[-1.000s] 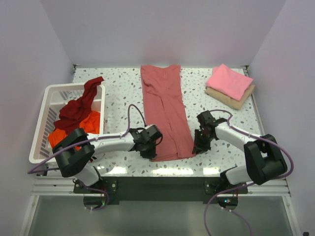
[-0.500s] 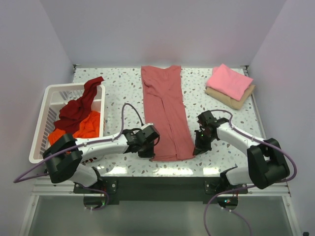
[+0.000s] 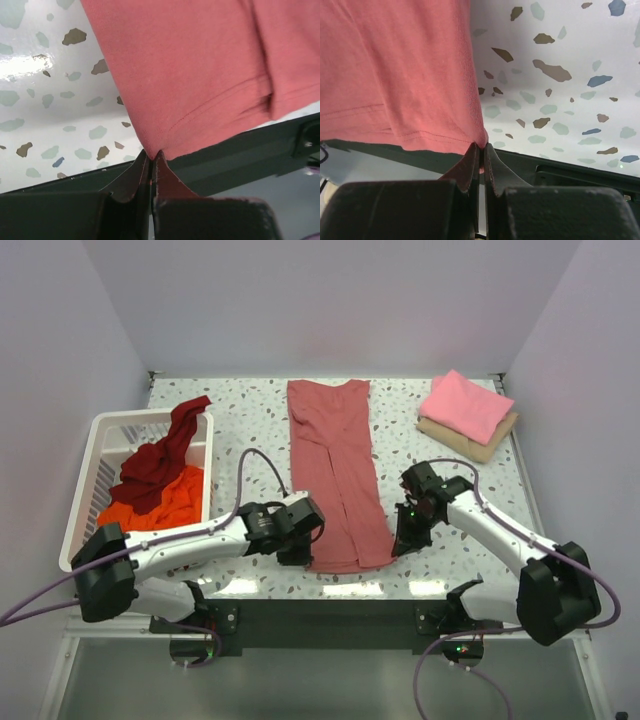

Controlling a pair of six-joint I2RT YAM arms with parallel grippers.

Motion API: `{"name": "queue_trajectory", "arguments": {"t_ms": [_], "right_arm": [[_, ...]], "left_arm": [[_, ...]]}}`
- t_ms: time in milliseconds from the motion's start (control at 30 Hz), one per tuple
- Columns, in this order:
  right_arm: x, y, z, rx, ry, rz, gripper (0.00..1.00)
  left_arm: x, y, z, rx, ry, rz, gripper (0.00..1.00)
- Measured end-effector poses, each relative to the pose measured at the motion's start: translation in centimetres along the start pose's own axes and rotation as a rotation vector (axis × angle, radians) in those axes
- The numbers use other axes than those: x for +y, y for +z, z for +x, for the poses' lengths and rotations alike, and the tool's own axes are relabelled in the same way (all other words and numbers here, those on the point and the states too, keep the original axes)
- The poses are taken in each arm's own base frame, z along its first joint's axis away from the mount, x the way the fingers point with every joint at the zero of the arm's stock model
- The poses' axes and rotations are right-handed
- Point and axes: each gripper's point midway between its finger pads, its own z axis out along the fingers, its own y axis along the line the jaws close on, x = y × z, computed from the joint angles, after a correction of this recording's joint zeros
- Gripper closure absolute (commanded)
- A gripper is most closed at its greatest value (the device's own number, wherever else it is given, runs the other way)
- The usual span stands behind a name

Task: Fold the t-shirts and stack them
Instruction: Fold the tshirt

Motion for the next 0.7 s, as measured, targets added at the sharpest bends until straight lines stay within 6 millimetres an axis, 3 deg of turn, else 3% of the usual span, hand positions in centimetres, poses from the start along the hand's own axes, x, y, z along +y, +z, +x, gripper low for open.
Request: {"name": "queue_trajectory", "arguments": {"t_ms": [133,233,400,700], "right_arm": [[1.0,-0.7,-0.7,-0.004,0.011,-0.019,1.00],[2.3,-1.1,-2.4,-0.019,0.016,-0.030,1.00],[4.5,-1.3,-5.7,-0.046,0.017,-0.047,1.00],[7.0,-0.4,-11.4,-0.086,0.015,-0.031,1.00]], "left_arm": [[-1.5,-2.5,-1.7,-0.065,-0.037,0.047,1.00],[-2.2,-3.0,-3.0,-0.100,-0.052,0.060,1.00],[-0.6,-2.3,-5.6,-0.138,-0.092,0.007,1.00],[1.6,-1.8,-13.3,-0.222,-0.114,-0.048,1.00]]}}
